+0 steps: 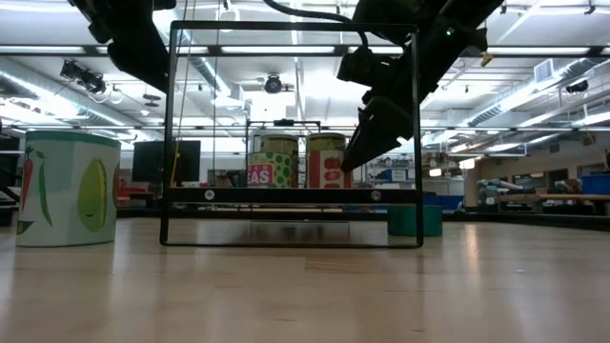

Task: Pick and place cans onto a shelf
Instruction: Put the canned tomato onto the shelf

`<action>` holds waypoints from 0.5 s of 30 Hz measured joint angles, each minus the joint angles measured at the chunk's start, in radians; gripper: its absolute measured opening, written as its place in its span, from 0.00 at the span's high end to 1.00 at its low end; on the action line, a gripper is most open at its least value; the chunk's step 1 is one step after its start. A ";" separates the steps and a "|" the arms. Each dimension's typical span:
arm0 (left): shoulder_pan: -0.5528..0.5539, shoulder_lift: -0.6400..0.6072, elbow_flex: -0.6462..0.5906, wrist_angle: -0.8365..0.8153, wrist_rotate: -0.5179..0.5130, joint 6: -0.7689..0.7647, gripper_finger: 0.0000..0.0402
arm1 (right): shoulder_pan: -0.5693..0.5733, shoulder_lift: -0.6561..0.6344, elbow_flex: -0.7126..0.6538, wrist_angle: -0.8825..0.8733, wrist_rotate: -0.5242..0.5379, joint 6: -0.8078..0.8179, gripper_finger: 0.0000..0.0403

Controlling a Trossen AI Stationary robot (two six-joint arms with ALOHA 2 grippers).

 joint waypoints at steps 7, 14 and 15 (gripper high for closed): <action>-0.006 0.000 0.000 -0.002 0.000 -0.029 0.03 | 0.004 -0.004 0.000 -0.065 0.002 0.043 0.08; -0.006 0.000 0.000 -0.005 -0.006 -0.022 0.03 | 0.006 -0.017 0.000 -0.082 0.035 0.076 0.08; -0.006 0.000 0.000 -0.005 -0.013 -0.021 0.03 | 0.002 -0.017 -0.001 -0.074 0.049 0.069 0.08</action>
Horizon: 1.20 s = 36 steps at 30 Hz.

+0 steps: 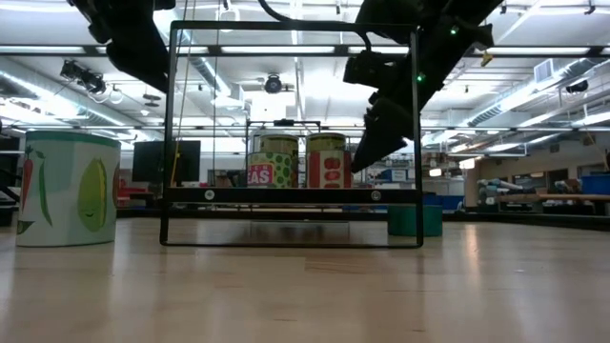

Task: Pick and place cans onto a shelf
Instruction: Put the canned tomato onto the shelf, then put the canned tuna onto the shelf

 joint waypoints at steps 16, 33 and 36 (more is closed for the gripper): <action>0.001 0.000 0.000 0.000 -0.006 0.001 0.03 | 0.018 -0.099 -0.001 -0.179 -0.053 0.028 0.08; 0.001 0.000 0.000 0.002 -0.005 0.002 0.03 | 0.046 -0.155 -0.176 -0.066 -0.321 -0.006 0.02; 0.001 0.000 0.000 0.002 -0.006 0.009 0.03 | 0.055 -0.155 -0.181 -0.058 -0.301 -0.024 0.01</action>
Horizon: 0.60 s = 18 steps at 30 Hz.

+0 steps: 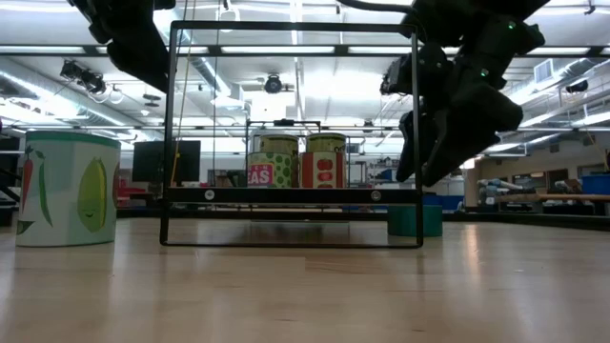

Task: Pick and place cans onto a shelf
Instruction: Put the canned tuna onto the shelf

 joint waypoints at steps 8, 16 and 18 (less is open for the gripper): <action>-0.002 0.000 0.000 0.000 -0.008 -0.008 0.03 | 0.000 0.018 0.000 0.044 0.006 0.010 0.01; -0.008 0.000 0.000 -0.003 -0.003 -0.008 0.03 | -0.001 0.084 -0.014 0.074 0.000 0.019 0.01; -0.007 0.000 0.000 -0.003 -0.003 -0.008 0.03 | -0.004 0.091 -0.014 0.072 0.018 0.016 0.01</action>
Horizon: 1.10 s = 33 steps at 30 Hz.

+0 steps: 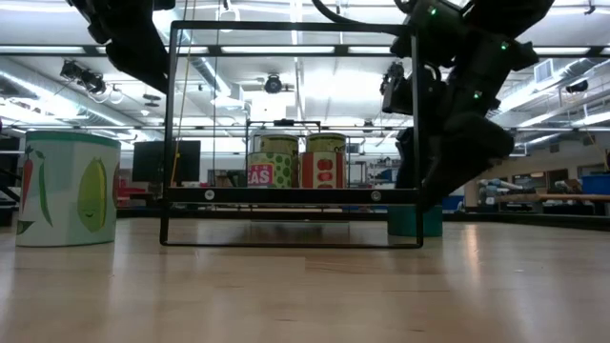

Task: Pick and place cans onto a shelf
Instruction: Put the canned tuna onto the shelf

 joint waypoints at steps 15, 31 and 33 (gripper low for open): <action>-0.001 0.000 0.000 -0.002 0.013 -0.017 0.03 | -0.021 0.080 0.000 -0.018 -0.025 0.031 0.07; 0.000 0.000 0.000 -0.003 0.026 -0.029 0.03 | -0.048 -0.067 0.052 -0.151 0.033 0.065 0.23; 0.000 0.000 0.000 -0.003 0.024 -0.026 0.03 | -0.048 -0.102 0.062 -0.140 0.028 0.061 0.22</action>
